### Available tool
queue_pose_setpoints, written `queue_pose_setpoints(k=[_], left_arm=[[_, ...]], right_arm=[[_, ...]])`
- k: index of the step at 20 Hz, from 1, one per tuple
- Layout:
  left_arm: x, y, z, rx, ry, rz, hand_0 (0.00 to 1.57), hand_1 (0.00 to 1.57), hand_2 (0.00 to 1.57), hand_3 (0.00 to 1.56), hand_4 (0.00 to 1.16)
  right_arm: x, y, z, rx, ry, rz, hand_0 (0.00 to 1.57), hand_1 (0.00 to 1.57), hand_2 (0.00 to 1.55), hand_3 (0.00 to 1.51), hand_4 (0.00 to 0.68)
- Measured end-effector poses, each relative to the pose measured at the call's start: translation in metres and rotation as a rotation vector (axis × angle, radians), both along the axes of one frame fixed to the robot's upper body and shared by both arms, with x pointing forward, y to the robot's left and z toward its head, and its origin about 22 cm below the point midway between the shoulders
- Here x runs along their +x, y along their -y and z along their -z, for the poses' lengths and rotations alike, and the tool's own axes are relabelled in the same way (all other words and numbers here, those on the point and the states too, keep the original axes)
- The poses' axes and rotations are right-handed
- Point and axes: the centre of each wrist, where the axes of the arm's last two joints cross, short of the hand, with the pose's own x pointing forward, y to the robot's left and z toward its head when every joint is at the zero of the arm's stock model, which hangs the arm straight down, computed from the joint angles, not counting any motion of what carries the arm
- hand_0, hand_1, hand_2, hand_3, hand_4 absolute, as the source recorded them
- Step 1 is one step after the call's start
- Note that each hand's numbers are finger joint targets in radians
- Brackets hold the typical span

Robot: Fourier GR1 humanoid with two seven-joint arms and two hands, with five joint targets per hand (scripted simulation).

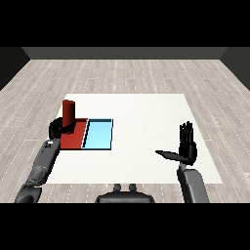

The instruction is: Pick the red can and put it in the red box

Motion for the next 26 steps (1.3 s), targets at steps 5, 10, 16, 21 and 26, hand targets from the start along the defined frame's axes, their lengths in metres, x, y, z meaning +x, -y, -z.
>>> queue_pose_setpoints(k=[5,10,16,21,26], left_arm=[[0.003,-0.023,0.022,0.031,-0.126,-0.07,1.52,1.52,1.45,1.37,0.99],[0.007,-0.017,0.044,0.05,-0.249,-0.099,0.46,0.46,0.52,0.08,0.78],[-0.005,-0.013,0.068,0.013,-0.339,-0.073,0.0,0.0,0.0,0.0,0.63],[-0.008,-0.023,0.067,0.086,-0.47,0.015,0.0,0.0,0.0,0.0,0.0],[-0.001,-0.025,0.057,0.122,-0.487,-0.043,0.0,0.0,0.0,0.0,0.0]], right_arm=[[0.015,-0.003,0.006,-0.043,0.011,-0.012,0.0,0.0,0.0,0.0,0.0],[0.026,-0.014,0.017,-0.088,-0.014,-0.002,0.0,0.0,0.0,0.0,0.0],[0.035,-0.013,0.027,-0.12,-0.024,0.015,0.0,0.0,0.0,0.0,0.0],[0.033,-0.011,0.024,-0.12,-0.011,0.013,0.0,0.0,0.0,0.0,0.0],[0.035,-0.008,0.02,-0.106,-0.001,0.0,0.0,0.0,0.0,0.0,0.0]])
